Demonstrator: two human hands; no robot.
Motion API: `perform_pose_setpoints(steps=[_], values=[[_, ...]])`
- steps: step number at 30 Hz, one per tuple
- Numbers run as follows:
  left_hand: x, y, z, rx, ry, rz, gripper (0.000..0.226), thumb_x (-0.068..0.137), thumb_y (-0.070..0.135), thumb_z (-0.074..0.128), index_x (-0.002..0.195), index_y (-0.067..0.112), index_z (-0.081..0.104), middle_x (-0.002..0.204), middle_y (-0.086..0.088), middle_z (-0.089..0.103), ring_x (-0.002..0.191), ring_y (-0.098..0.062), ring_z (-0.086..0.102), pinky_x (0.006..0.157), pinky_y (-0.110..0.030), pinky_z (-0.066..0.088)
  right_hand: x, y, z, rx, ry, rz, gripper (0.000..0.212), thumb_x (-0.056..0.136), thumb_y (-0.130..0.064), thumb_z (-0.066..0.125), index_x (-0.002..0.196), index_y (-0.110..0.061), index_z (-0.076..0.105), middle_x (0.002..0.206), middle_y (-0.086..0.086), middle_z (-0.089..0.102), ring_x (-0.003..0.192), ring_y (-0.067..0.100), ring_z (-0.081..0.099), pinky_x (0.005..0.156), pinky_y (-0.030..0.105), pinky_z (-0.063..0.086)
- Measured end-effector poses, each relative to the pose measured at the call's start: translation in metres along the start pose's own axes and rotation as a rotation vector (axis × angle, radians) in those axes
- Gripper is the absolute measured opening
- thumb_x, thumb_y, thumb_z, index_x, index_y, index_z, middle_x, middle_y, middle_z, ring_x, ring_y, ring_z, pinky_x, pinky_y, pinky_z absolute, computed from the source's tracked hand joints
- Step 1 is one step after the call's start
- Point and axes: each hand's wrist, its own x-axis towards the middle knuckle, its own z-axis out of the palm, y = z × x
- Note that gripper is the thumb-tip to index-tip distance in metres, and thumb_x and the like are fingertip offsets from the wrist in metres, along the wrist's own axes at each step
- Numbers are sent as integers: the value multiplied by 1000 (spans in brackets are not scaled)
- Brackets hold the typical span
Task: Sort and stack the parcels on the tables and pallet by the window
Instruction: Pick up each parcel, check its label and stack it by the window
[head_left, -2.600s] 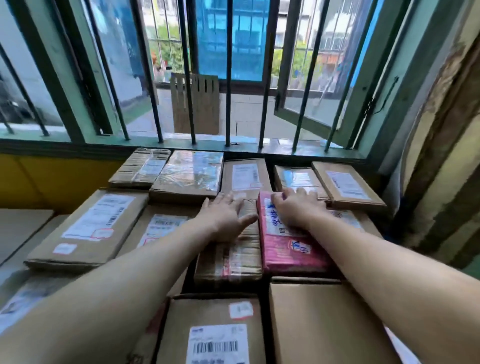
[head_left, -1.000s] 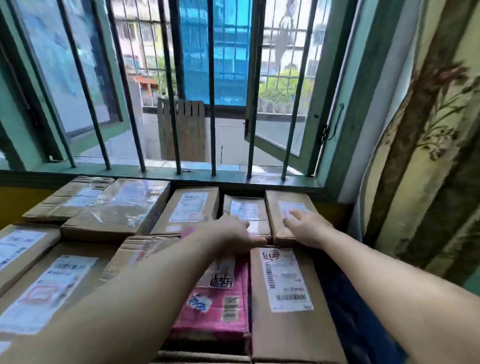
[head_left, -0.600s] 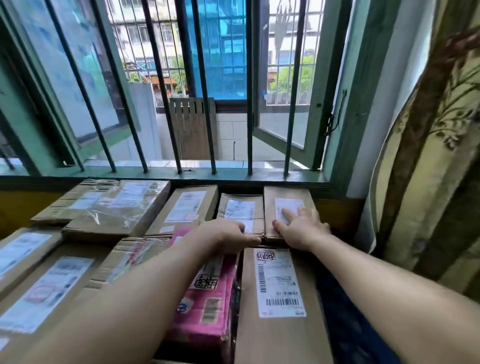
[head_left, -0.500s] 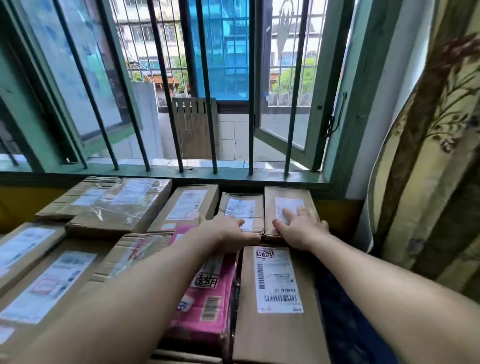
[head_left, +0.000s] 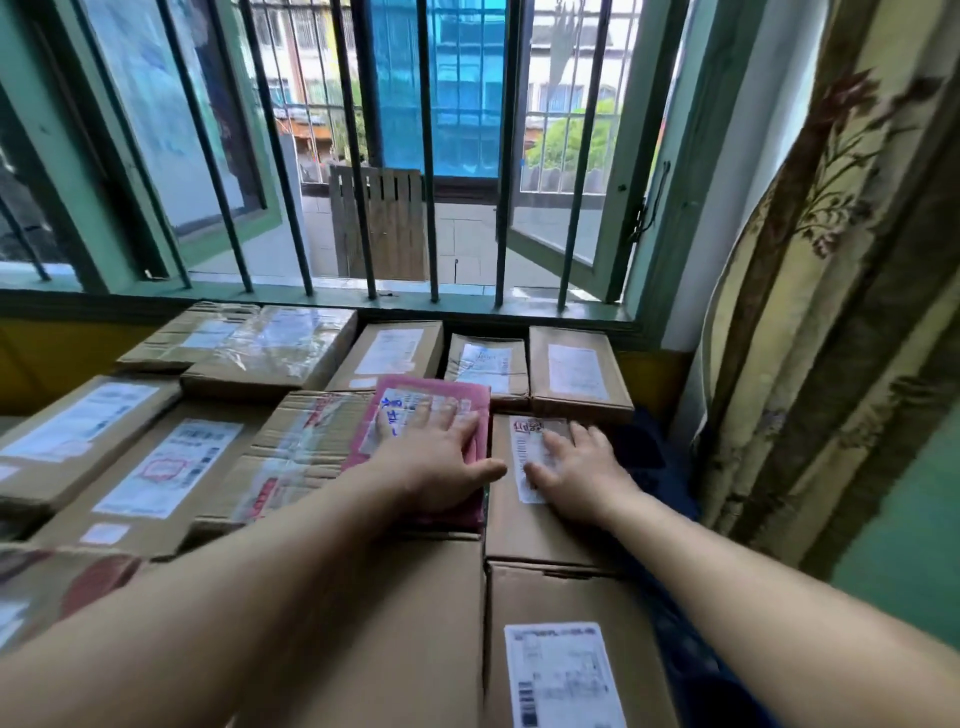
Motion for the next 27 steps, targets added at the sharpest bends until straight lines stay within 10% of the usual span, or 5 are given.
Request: perform_pose_setpoints(steps=[27], values=[[-121, 2, 15, 12, -45, 200, 83, 87, 74, 31, 153, 32, 2, 162, 2, -7, 148, -20, -10, 117, -55, -6, -151, -27, 19, 6, 45, 65, 62, 97, -59, 39, 151, -28, 34, 160, 6, 24, 147, 25, 18, 119, 48, 21]])
